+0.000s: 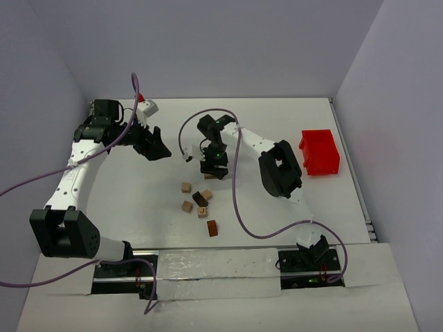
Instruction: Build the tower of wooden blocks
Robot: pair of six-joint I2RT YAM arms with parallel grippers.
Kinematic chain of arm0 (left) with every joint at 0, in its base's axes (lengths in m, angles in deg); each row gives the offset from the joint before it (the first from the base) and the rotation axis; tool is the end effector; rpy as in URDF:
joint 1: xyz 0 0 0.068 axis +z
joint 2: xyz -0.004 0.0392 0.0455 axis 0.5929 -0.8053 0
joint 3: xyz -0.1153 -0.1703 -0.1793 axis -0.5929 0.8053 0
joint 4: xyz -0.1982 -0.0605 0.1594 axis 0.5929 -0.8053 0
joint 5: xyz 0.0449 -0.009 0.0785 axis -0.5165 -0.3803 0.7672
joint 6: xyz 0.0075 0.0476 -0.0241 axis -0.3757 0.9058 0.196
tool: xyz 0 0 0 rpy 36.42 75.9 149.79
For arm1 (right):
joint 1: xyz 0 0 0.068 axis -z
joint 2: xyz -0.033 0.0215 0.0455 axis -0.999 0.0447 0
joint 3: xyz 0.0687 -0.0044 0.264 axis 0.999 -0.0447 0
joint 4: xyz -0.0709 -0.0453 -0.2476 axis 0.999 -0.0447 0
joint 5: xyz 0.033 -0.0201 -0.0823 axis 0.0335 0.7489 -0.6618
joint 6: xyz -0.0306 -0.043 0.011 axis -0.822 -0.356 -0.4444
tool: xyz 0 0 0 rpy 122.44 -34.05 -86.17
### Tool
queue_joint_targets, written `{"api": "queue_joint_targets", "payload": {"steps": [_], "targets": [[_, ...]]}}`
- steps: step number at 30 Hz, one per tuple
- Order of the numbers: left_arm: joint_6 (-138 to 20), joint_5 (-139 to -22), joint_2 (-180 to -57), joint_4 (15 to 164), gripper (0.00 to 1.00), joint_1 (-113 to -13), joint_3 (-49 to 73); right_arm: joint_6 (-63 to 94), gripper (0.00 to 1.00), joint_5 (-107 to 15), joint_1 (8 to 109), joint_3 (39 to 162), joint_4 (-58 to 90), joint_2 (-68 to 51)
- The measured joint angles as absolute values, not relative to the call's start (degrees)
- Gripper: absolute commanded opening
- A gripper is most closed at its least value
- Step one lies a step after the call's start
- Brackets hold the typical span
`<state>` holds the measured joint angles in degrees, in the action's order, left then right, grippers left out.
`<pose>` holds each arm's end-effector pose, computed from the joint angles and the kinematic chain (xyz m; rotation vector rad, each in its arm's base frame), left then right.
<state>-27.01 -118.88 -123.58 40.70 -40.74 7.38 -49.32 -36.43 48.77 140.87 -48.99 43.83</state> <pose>0.2863 -0.0478 0.3415 0.8088 2.1045 -0.8432 0.3572 0.2994 0.1799 -2.2251 1.9365 0.4108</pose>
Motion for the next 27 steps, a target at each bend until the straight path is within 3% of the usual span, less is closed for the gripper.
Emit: {"api": "queue_joint_targets", "payload": {"steps": [7,10,21,27], "targets": [[-27.05,-118.35,-123.58,40.74,0.99,-40.43,7.38,-48.59,0.8,-35.49,48.05,140.87,-49.03,43.61],[-26.76,-118.08,-123.36,40.88,0.99,-40.04,7.43,-47.42,0.96,-34.61,48.04,140.86,-49.05,42.29],[-9.72,-118.19,-120.46,38.25,0.88,-40.3,14.12,-41.51,1.0,-32.46,49.74,134.64,-46.67,23.91],[-0.48,-113.91,-122.93,38.17,0.83,-47.24,19.53,-35.02,1.0,-28.46,58.74,129.68,-45.34,16.58]]}}
